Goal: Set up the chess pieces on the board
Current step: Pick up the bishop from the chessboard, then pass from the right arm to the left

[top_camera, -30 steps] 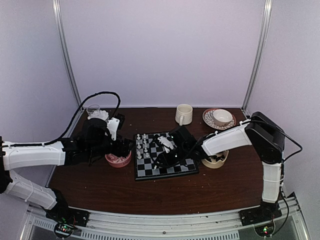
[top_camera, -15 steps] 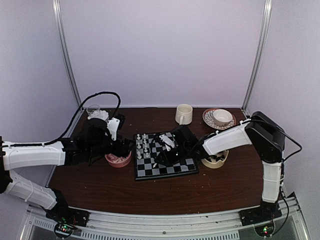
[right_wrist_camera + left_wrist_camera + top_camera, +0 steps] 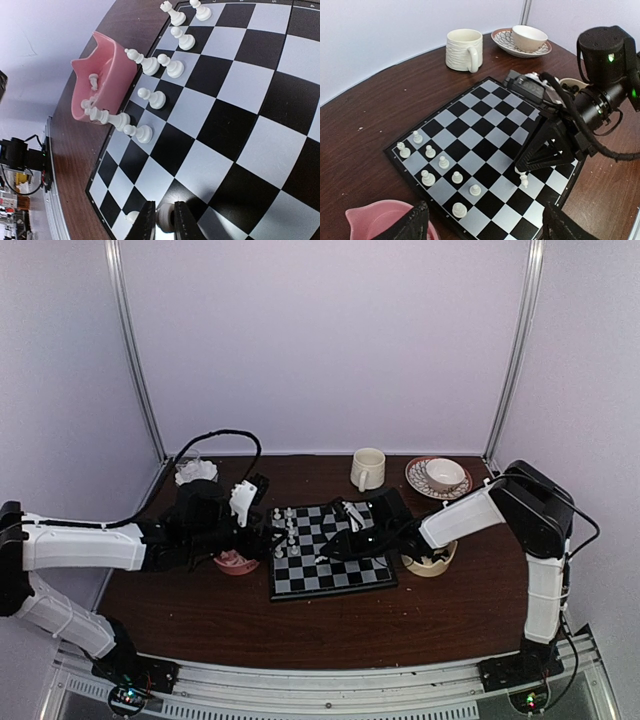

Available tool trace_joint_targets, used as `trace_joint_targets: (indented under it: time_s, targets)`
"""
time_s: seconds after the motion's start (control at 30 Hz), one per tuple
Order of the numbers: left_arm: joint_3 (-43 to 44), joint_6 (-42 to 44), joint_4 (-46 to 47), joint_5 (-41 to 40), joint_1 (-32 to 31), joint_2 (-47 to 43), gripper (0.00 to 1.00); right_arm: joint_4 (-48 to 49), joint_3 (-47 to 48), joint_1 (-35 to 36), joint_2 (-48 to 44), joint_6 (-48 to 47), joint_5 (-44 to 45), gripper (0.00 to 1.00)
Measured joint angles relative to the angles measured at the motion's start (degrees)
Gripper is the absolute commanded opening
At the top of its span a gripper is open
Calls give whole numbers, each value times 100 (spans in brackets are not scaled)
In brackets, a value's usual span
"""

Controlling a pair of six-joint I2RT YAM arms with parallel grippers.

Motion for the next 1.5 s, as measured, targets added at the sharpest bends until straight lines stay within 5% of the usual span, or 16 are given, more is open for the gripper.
trace_joint_targets:
  time_s: [0.27,0.8,1.5]
  targets:
    - [125,254,317,297,-411,931,77,719,-107,-136,76,734,-433,14]
    - [981,-28,461,839,-466,2328,52,1320,-229,-328,396,1377,-754,14]
    - [1749,-151,-396,726,-466,2944,39,1755,-275,-426,568,1725,-946,13]
